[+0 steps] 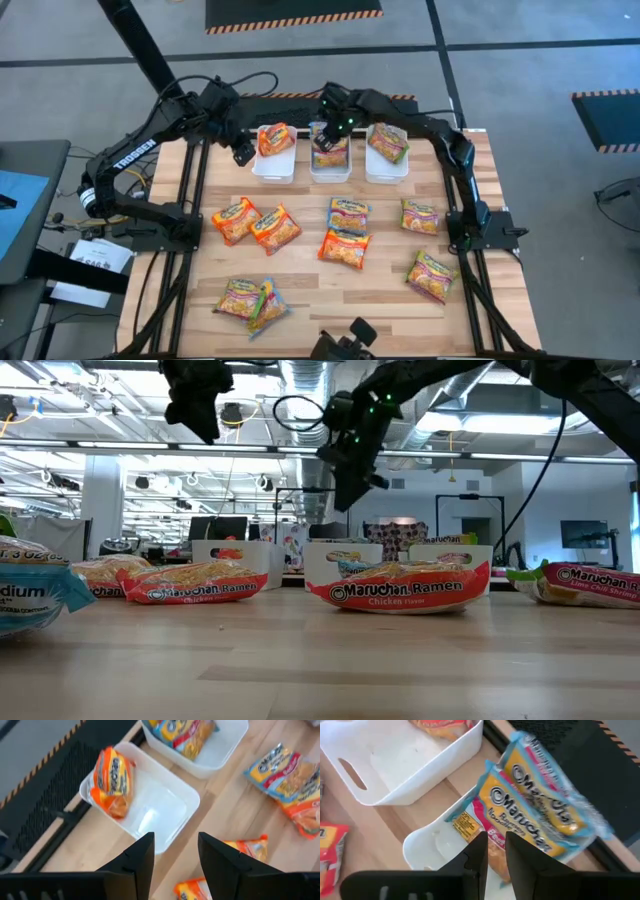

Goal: Sort Maruchan noodles
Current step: Put the orange noodle pack into the left white bin

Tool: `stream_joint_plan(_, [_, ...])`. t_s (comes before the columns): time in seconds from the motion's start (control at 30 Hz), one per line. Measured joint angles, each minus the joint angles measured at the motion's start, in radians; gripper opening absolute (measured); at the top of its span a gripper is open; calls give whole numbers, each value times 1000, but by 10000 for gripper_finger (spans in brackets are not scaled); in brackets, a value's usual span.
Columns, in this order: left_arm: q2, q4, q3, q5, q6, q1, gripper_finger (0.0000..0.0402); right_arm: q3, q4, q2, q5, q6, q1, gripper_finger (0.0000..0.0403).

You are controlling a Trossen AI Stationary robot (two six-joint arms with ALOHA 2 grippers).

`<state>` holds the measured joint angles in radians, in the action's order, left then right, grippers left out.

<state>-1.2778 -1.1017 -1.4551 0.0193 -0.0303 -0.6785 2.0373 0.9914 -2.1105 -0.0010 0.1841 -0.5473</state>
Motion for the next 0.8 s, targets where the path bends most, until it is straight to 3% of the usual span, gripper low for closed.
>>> stream_joint_plan(0.17, [1,-48,11,15,29,0,137,127,150,0,1,-21,-14,93])
stream_joint_plan(0.43, [-1,46,143,172,89,-5,137,320,344,1,4,-85,-14,93])
stream_joint_plan(0.8, [0,121,271,249,235,1,137,297,356,167,31,-132,-11,93])
